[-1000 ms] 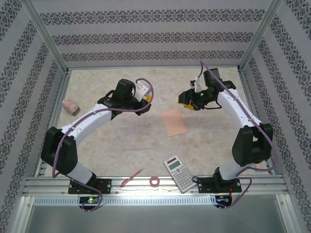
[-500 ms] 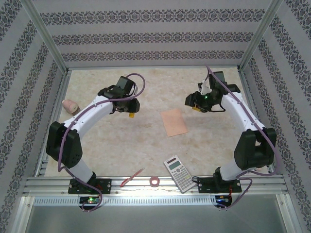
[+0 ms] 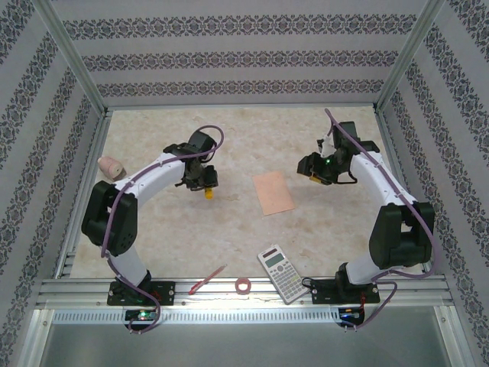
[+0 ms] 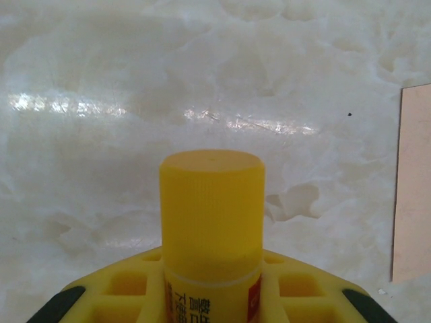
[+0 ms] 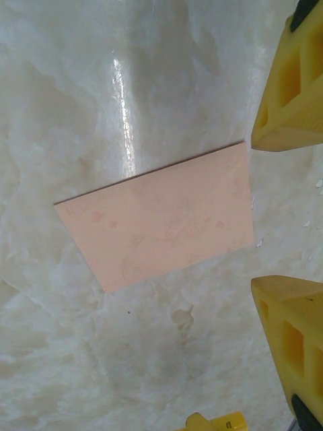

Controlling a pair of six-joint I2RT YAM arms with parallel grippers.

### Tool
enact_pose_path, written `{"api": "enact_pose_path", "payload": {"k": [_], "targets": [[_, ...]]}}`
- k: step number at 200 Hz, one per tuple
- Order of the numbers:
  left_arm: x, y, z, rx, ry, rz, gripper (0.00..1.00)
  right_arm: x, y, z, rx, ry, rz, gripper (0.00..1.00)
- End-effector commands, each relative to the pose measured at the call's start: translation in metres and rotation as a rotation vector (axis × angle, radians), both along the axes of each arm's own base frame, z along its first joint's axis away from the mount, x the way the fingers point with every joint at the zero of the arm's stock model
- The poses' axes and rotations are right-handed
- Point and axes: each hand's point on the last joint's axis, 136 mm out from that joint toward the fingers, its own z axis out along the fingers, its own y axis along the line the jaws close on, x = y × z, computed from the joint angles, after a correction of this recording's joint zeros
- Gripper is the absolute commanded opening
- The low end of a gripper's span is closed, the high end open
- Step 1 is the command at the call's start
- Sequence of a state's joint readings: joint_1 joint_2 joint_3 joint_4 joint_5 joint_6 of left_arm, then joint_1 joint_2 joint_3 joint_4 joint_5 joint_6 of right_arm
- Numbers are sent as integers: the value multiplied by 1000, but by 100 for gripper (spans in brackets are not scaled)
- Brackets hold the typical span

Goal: Place the letter into the envelope and seal it

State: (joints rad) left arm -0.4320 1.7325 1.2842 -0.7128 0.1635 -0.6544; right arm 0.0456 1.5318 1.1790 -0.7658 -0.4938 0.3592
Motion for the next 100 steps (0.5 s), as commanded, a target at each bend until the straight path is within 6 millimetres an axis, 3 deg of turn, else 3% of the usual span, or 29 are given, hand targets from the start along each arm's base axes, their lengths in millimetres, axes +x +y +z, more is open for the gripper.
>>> {"api": "enact_pose_path", "payload": {"k": [1,100], "targets": [[-3,-8,-14,-39,45,73,0,-2,-6,6,-7,-39,4,52],[-10,-22,-40,-21,97,68,0,-10,-15,1,2,-35,-11,52]]}}
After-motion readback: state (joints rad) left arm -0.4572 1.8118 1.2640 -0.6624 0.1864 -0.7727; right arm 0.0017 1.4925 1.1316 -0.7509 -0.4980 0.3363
